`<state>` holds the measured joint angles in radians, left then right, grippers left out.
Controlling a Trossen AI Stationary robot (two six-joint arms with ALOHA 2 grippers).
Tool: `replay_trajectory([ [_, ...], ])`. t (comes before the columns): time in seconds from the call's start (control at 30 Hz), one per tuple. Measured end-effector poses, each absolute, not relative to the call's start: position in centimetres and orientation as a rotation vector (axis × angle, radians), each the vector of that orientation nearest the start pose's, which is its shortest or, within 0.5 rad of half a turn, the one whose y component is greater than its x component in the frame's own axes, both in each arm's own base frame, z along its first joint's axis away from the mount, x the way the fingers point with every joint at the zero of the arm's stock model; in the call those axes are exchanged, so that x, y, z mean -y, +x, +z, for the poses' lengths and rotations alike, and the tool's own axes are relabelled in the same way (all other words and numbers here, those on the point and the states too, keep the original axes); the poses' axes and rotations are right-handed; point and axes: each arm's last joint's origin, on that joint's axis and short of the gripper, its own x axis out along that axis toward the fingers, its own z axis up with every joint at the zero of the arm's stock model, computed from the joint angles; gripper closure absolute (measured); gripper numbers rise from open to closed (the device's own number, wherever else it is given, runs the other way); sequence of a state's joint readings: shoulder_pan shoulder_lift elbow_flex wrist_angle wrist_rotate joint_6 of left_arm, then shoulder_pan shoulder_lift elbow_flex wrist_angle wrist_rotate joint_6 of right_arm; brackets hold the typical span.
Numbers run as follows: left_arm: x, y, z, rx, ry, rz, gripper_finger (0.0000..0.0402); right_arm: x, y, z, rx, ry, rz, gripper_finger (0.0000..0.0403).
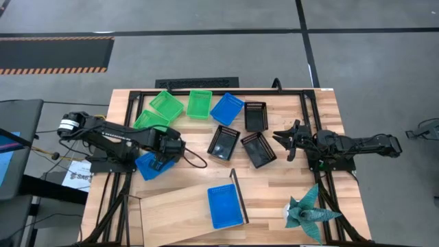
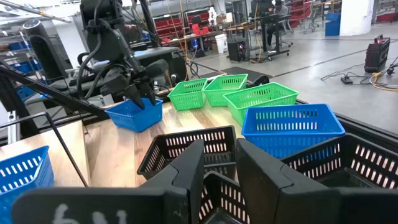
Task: Stack baskets on shelf by color
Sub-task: Stack the bottom blue basket on top of the blue basket
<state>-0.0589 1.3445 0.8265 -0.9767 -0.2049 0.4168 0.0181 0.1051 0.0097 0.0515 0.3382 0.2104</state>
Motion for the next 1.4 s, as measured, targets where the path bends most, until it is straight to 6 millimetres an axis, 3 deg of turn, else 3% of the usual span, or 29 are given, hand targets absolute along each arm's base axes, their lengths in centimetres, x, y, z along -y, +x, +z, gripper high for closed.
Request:
replay_trajectory([
  [0.23,0.2,21.4,19.3,-1.484,0.474,-0.207,0.0287,0.8,10.2,16.3,-0.010,0.201,-0.323,0.0285],
  [0.63,0.2,22.3,16.9,-1.605,0.522,-0.269,0.0290,0.8,10.2,16.3,-0.010,0.201,-0.323,0.0285],
  [0.97,0.2,22.7,17.4,-1.601,0.504,-0.248,0.0295,0.8,10.2,16.3,-0.010,0.201,-0.323,0.0285],
  [1.27,0.3,22.4,17.3,-1.621,0.479,-0.277,0.0391,0.8,10.2,16.3,-0.010,0.201,-0.323,0.0285],
  [1.4,0.3,22.4,17.3,-1.623,0.447,-0.246,0.0394,0.8,10.2,16.3,-0.009,0.201,-0.323,0.0285],
])
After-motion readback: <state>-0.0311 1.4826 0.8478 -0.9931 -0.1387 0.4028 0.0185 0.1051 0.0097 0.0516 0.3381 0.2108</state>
